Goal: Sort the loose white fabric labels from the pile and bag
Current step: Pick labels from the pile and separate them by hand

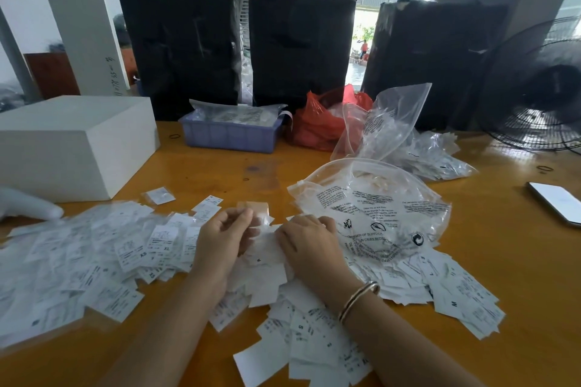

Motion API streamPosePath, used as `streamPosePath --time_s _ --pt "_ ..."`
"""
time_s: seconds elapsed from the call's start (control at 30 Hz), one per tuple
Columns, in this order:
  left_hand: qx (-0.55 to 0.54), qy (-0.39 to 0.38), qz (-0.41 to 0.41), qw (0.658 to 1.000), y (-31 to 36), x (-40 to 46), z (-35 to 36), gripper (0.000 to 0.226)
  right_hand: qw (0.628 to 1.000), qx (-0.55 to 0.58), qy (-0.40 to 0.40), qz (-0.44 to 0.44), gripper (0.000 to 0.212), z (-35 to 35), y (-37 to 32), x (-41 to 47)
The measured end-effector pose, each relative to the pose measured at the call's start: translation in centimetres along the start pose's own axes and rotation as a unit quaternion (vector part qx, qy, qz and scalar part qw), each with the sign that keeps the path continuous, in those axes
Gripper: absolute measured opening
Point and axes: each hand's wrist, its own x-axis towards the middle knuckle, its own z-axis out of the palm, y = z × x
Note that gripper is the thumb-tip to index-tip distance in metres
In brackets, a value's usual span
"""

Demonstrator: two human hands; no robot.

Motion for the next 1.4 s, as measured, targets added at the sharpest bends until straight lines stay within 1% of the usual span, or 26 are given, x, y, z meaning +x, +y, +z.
streamPosePath --time_s 0.1,0.17,0.23,0.27,0.37,0.43,0.53,0.6,0.67,0.77,0.83,0.87,0.93,1.0,1.1,1.13,1.17,1.27,1.33,1.4 --pt "-0.016 -0.011 0.008 1.000 0.2 0.0 -0.2 0.014 0.996 0.043 0.076 0.022 0.024 -0.4 0.3 -0.3" --pt "-0.038 -0.022 0.005 0.999 0.3 0.0 -0.2 0.017 0.990 0.093 0.090 0.048 0.016 -0.4 0.5 -0.6" --pt "-0.068 -0.026 0.000 0.997 0.4 0.1 -0.2 0.024 0.978 0.173 0.090 0.081 0.007 -0.5 0.7 -0.8" --pt "-0.082 -0.028 -0.003 0.996 0.5 0.1 -0.2 0.027 0.968 0.213 0.093 0.099 0.008 -0.6 0.8 -0.9" --pt "-0.147 -0.042 -0.023 0.988 0.6 0.1 -0.1 0.036 0.938 0.290 0.133 0.134 0.030 -1.1 1.2 -1.0" --pt "-0.185 -0.054 -0.035 0.981 0.7 0.1 -0.2 0.038 0.919 0.328 0.150 0.158 0.039 -1.4 1.3 -1.1" --pt "-0.183 -0.064 -0.041 0.980 0.9 -0.1 -0.3 0.026 0.886 0.396 0.140 0.197 0.040 -1.7 1.3 -1.1" --pt "-0.148 -0.064 -0.040 0.986 0.9 -0.3 -0.2 0.019 0.881 0.404 0.122 0.213 0.035 -1.7 1.0 -1.2" --pt "-0.119 -0.069 -0.033 0.990 0.8 -0.4 -0.1 0.014 0.887 0.399 0.109 0.205 0.032 -1.7 0.7 -1.4" --pt "-0.092 -0.087 -0.023 0.992 0.9 -0.6 0.3 0.014 0.896 0.410 0.083 0.151 0.017 -1.6 -0.1 -1.7" --pt "-0.093 -0.110 -0.020 0.989 0.9 -0.9 0.5 0.030 0.898 0.415 0.064 0.131 0.023 -1.6 -0.4 -1.8" --pt "-0.092 -0.119 -0.020 0.988 0.9 -1.0 0.5 0.034 0.901 0.412 0.062 0.124 0.022 -1.5 -0.4 -1.8" --pt "-0.081 -0.134 -0.015 0.988 0.8 -1.1 0.6 0.026 0.903 0.404 0.063 0.128 0.015 -1.2 -0.2 -1.6" --pt "-0.070 -0.145 -0.008 0.987 0.8 -1.2 0.6 0.015 0.895 0.417 0.065 0.143 0.012 -1.1 -0.1 -1.5" --pt "-0.061 -0.165 0.001 0.984 0.9 -1.2 0.6 0.011 0.864 0.477 0.050 0.151 0.009 -1.4 -0.1 -1.6" --pt "-0.067 -0.176 0.004 0.982 0.9 -1.3 0.5 0.008 0.854 0.496 0.040 0.152 0.009 -1.5 -0.1 -1.7" --pt "-0.079 -0.190 0.005 0.979 1.0 -1.4 0.5 0.007 0.852 0.502 0.030 0.148 0.011 -1.5 -0.2 -1.8" --pt "-0.102 -0.217 -0.003 0.971 1.2 -1.5 0.3 0.013 0.858 0.498 0.025 0.122 0.023 -1.7 -0.3 -1.9" --pt "-0.091 -0.226 -0.010 0.970 1.3 -1.6 0.3 0.019 0.849 0.513 0.036 0.120 0.026 -2.0 -0.3 -1.8" --pt "-0.057 -0.219 -0.008 0.974 1.5 -1.8 0.3 0.024 0.851 0.509 0.040 0.120 0.027 -2.2 -0.2 -1.8"
